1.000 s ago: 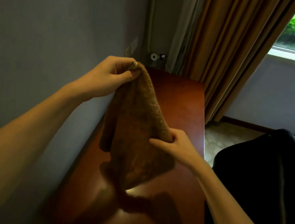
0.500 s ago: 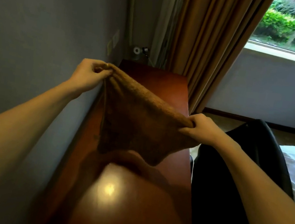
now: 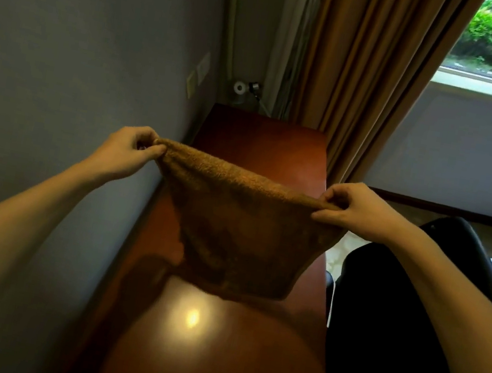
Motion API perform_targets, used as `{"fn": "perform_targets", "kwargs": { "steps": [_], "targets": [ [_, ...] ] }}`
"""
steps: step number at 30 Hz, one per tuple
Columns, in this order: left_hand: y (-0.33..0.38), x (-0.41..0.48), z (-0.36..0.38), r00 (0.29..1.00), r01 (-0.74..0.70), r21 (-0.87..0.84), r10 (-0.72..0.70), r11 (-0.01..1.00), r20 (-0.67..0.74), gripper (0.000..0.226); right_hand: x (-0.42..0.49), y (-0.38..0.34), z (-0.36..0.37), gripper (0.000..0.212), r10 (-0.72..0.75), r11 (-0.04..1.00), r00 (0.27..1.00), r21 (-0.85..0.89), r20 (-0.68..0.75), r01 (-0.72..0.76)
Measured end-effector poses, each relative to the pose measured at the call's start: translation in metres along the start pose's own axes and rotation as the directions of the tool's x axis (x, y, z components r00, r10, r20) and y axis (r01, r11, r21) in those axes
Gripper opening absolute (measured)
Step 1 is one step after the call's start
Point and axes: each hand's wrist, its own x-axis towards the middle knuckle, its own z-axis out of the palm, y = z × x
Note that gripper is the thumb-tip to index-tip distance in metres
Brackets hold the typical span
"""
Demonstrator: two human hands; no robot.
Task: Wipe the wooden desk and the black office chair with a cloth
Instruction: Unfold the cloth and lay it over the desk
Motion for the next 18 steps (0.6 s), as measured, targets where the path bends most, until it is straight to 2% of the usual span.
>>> {"fn": "perform_targets", "kwargs": {
  "steps": [2,3,5,8,11,14,18],
  "targets": [
    [-0.007,0.008,0.009,0.999,0.05,0.007,-0.05,0.999,-0.005,0.02,0.012,0.01,-0.005,0.01,0.024,0.998,0.999,0.058,0.047,-0.027],
    [-0.011,0.014,0.015,0.997,0.077,-0.003,-0.077,0.997,-0.023,0.019,0.021,0.013,-0.006,0.009,0.031,0.997,0.999,0.069,0.018,-0.032],
    [-0.013,0.03,0.025,0.988,0.124,-0.043,-0.128,0.991,-0.091,0.018,0.04,0.017,-0.006,0.013,0.039,0.994,0.991,0.102,-0.124,-0.027],
    [-0.004,0.061,0.028,0.963,0.124,-0.117,-0.148,0.985,-0.226,0.013,0.066,0.017,-0.01,0.007,0.051,0.974,0.923,0.224,-0.381,0.038],
    [0.007,0.085,0.02,0.944,0.07,-0.132,-0.108,0.989,-0.311,0.014,0.078,0.017,-0.018,0.011,0.02,0.955,0.855,0.262,-0.519,0.137],
    [0.01,0.088,0.014,0.946,0.018,-0.13,-0.059,0.991,-0.318,0.011,0.073,0.021,-0.022,0.015,-0.064,0.963,0.829,0.184,-0.556,0.197],
    [0.0,0.064,0.022,0.98,-0.009,-0.118,-0.015,0.993,-0.199,0.011,0.051,0.038,-0.007,0.015,-0.131,0.974,0.841,0.092,-0.524,0.209]
  ]
}}
